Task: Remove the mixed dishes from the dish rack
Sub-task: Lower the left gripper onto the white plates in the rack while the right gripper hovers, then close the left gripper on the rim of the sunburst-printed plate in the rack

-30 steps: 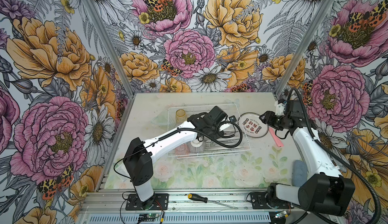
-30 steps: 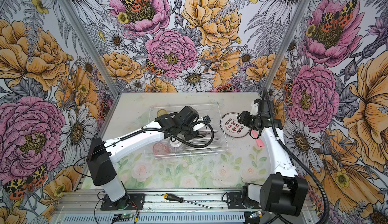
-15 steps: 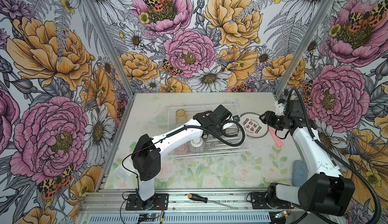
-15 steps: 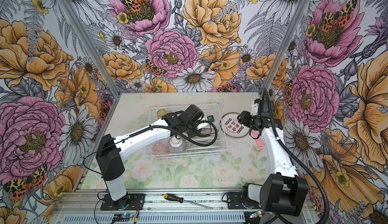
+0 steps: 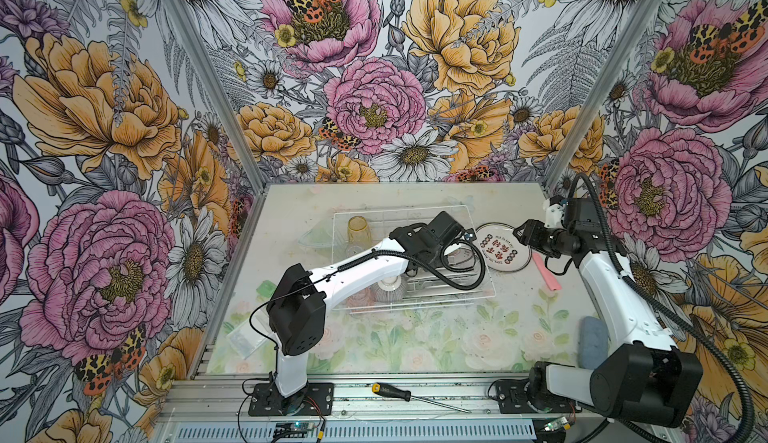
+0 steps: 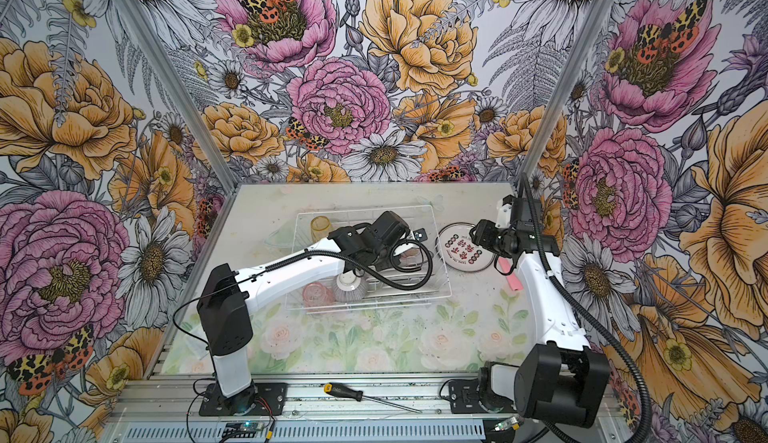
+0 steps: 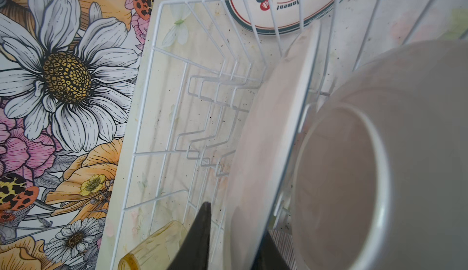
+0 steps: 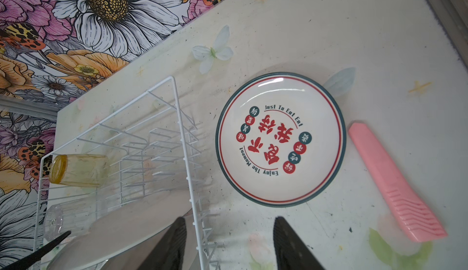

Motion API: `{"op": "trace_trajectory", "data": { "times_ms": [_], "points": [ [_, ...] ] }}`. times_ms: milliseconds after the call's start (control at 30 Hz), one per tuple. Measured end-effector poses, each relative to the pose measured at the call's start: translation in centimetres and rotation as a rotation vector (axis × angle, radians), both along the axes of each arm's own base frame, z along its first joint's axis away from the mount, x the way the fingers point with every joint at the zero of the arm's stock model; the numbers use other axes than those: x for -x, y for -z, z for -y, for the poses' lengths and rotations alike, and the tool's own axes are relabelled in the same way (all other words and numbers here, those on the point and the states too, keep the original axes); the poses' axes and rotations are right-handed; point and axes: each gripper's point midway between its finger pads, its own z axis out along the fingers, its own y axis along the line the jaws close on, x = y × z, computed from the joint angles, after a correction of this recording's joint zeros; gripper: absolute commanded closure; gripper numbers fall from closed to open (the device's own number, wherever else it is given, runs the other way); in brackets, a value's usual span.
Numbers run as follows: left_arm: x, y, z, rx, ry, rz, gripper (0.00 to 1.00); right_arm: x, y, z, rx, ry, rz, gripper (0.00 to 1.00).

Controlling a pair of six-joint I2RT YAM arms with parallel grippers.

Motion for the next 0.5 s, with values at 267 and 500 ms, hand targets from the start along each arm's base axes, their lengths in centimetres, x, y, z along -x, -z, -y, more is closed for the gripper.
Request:
{"op": "trace_trajectory", "data": {
  "times_ms": [267, 500],
  "points": [
    [-0.76, -0.43, -0.13, -0.008, -0.03, 0.061, 0.77, 0.02, 0.02, 0.0, 0.003, -0.004, 0.001, 0.43],
    [-0.64, -0.43, -0.03, -0.025, -0.014, 0.071, 0.9, 0.11, 0.26, -0.02, 0.005, -0.007, -0.004, 0.43]
  ]
}}
